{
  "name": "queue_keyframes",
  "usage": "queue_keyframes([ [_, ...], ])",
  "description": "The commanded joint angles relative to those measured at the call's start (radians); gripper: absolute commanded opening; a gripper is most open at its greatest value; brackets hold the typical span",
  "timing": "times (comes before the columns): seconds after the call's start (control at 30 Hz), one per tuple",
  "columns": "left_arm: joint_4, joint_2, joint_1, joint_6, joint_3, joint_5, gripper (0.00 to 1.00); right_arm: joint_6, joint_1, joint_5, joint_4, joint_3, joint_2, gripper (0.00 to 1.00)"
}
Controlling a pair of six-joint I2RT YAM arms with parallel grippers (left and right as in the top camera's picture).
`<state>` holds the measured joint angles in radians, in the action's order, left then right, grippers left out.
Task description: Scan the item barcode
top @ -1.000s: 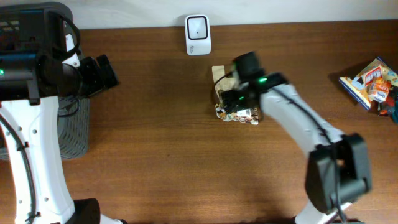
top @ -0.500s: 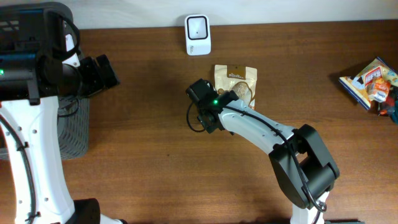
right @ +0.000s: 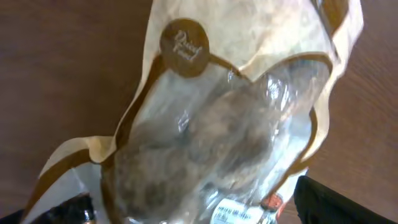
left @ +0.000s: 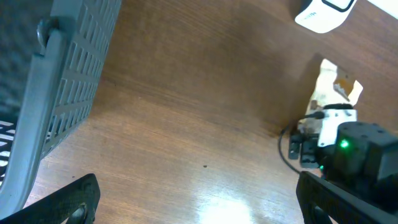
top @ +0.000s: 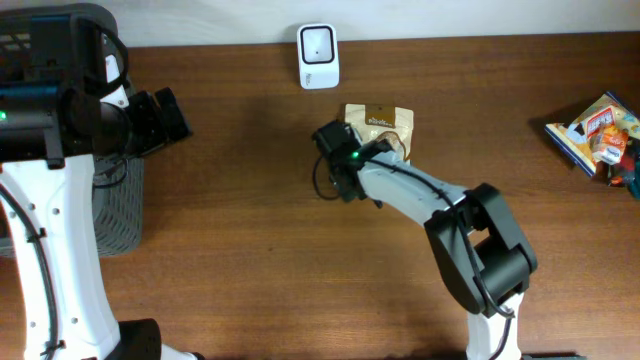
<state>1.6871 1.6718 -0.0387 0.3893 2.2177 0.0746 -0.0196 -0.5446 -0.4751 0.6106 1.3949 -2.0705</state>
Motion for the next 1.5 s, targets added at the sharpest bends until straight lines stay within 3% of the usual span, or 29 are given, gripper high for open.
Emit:
queue_keyframes([
  [0.0, 0.001, -0.004, 0.003, 0.01, 0.002, -0.004, 0.99, -0.007, 0.037, 0.035, -0.011, -0.005, -0.036, 0.86],
  [0.1, 0.001, -0.004, 0.003, 0.01, 0.002, -0.004, 0.99, -0.008, 0.048, 0.068, -0.046, -0.005, -0.056, 0.59],
  [0.2, 0.001, -0.004, 0.003, 0.01, 0.002, -0.004, 0.99, -0.031, 0.048, 0.075, -0.054, -0.005, -0.062, 0.43],
  [0.33, 0.001, -0.004, 0.003, 0.01, 0.002, -0.004, 0.99, -0.068, 0.05, 0.072, -0.061, -0.003, -0.06, 0.23],
  [0.43, 0.001, -0.004, 0.003, 0.01, 0.002, -0.004, 0.99, -0.105, 0.05, 0.072, -0.057, 0.0, -0.046, 0.18],
  [0.53, 0.001, -0.004, 0.003, 0.01, 0.002, -0.004, 0.99, -0.154, 0.052, 0.097, -0.039, 0.019, -0.003, 0.18],
  [0.63, 0.001, -0.004, 0.003, 0.01, 0.002, -0.004, 0.99, -0.154, 0.078, 0.286, 0.013, 0.079, 0.077, 0.18],
  [0.8, 0.001, -0.004, 0.003, 0.01, 0.002, -0.004, 0.99, -0.154, 0.16, 0.763, 0.058, 0.128, 0.209, 0.18],
  [0.93, 0.001, -0.004, 0.003, 0.01, 0.002, -0.004, 0.99, -0.154, 0.219, 1.347, 0.063, 0.127, 0.242, 0.18],
  [1.03, 0.001, -0.004, 0.003, 0.01, 0.002, -0.004, 0.99, -0.154, 0.207, 1.541, 0.064, 0.095, 0.224, 0.17],
  [1.17, 0.001, -0.004, 0.003, 0.01, 0.002, -0.004, 0.99, -0.16, 0.212, 1.612, 0.058, -0.045, 0.21, 0.14],
  [1.23, 0.001, -0.004, 0.003, 0.01, 0.002, -0.004, 0.99, -0.236, 0.242, 1.608, 0.006, -0.124, 0.2, 0.15],
  [1.3, 0.001, -0.004, 0.003, 0.01, 0.002, -0.004, 0.99, -0.301, 0.29, 1.482, -0.024, -0.187, 0.199, 0.2],
  [1.47, 0.001, -0.004, 0.003, 0.01, 0.002, -0.004, 0.99, -0.281, 0.432, 1.077, 0.084, -0.181, 0.201, 0.7],
])
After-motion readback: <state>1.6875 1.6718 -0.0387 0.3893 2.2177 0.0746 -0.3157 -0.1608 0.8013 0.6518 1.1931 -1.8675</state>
